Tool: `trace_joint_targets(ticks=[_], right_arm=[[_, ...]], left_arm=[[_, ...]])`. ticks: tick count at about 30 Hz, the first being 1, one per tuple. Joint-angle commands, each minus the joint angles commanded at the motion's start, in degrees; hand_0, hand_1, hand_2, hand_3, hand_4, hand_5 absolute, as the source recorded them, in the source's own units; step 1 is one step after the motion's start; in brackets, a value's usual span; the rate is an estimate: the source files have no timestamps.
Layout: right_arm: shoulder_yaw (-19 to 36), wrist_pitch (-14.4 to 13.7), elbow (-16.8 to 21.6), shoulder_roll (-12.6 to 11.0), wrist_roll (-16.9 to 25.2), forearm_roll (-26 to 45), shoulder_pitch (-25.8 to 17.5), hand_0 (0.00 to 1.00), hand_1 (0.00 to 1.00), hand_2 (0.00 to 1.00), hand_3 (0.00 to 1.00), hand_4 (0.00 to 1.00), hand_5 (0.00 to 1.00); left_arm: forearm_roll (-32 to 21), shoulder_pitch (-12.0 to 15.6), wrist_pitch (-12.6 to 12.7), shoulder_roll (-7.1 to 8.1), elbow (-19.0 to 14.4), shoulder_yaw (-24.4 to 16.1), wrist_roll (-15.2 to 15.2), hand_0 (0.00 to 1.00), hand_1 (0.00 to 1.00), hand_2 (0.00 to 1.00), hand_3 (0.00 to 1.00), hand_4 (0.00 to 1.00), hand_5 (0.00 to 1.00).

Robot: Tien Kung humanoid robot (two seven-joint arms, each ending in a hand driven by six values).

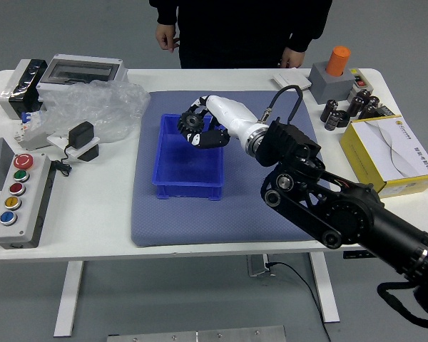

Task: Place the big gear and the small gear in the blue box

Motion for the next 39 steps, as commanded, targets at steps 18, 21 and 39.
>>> trace_joint_targets(ticks=[18,21,39], right_arm=[[0.74,2.27,0.10,-0.87,-0.91,1.60,-0.69,0.692,0.644,0.802,0.947,0.900,0.422],[1.04,2.17,0.85,-2.68,-0.89,1.68,-0.88,0.692,0.644,0.802,0.947,0.900,0.422],[0.66,2.78,2.75,-14.02,-1.19,4.01,-5.93,0.681,0.624,0.741,0.794,0.883,0.405]], left_arm=[[0.36,0.04,0.10,-0.15,0.00,-0.20,0.57,0.725,0.676,0.680,0.689,0.421,0.010],[0.16,0.09,0.18,0.02,0.00,-0.09,0.48,0.725,0.676,0.680,0.689,0.421,0.010],[-0.65,0.18,0.50,0.59,0.00,0.16,0.03,0.725,0.676,0.680,0.687,0.423,0.012]])
